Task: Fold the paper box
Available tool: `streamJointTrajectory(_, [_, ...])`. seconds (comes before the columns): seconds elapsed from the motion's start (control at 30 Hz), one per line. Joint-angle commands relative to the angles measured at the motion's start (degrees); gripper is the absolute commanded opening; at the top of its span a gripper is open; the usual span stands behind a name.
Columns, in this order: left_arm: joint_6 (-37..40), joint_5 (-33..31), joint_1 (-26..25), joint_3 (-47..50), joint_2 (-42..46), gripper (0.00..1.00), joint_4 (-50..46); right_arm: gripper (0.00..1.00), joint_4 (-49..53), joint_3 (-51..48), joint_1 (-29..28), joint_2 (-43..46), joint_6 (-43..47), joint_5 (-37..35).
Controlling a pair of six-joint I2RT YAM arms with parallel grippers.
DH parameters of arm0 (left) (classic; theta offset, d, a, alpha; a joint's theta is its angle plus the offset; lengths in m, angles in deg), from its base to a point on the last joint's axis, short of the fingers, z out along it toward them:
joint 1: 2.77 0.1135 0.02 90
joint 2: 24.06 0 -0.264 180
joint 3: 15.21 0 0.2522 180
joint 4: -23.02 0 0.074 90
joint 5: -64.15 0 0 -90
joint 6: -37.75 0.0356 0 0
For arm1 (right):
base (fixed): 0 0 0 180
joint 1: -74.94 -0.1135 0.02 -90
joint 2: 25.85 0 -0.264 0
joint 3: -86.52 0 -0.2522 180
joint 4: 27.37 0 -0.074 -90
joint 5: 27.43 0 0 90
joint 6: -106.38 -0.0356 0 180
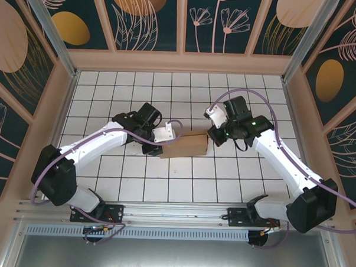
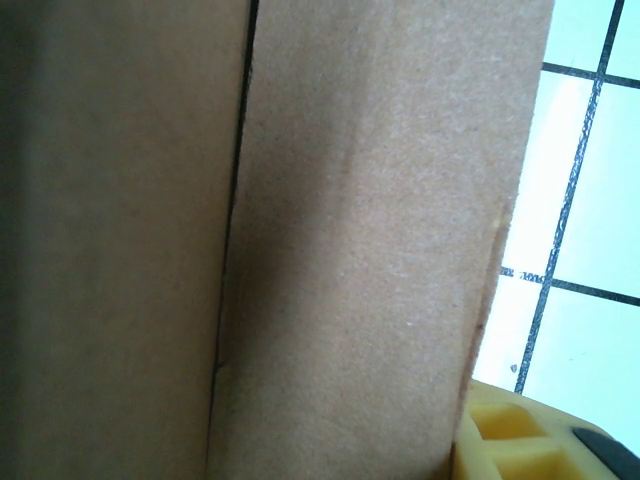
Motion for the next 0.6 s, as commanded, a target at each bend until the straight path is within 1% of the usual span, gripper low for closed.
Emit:
streamJointTrajectory(0.0, [-0.88, 1.89, 0.14, -1.17, -1.37, 0.32, -2.06, 0.0, 0.24, 0.62, -0.15, 0.0, -1.59, -0.42])
streamJointTrajectory(0.1, [-4.71, 1.46, 0.13, -2.03, -2.13, 0.35, -1.35, 0.0, -3.19, -0.01, -0.25, 0.53, -7.02, -1.59])
streamJointTrajectory(0.17, [-7.72, 1.05, 0.13, -2.71, -3.01, 0.35, -0.84, 0.0, -6.3, -0.67, -0.22, 0.87, -12.09, -3.25])
streamJointTrajectory(0.3, [-10.99, 0.34, 0.12, -4.41, -5.65, 0.33, -0.7, 0.0, -9.85, -2.61, -0.74, 2.18, -21.63, -2.11])
streamJointTrajectory(0.43, [-11.97, -0.59, 0.14, -6.3, -7.61, 0.33, -1.02, 0.0, -11.96, -5.56, -1.11, 5.2, -29.25, -3.74])
streamJointTrajectory(0.57, [-11.49, -0.97, 0.14, -7.07, -8.04, 0.33, -0.67, 0.0, -12.99, -8.36, -1.59, 7.45, -33.39, -5.86])
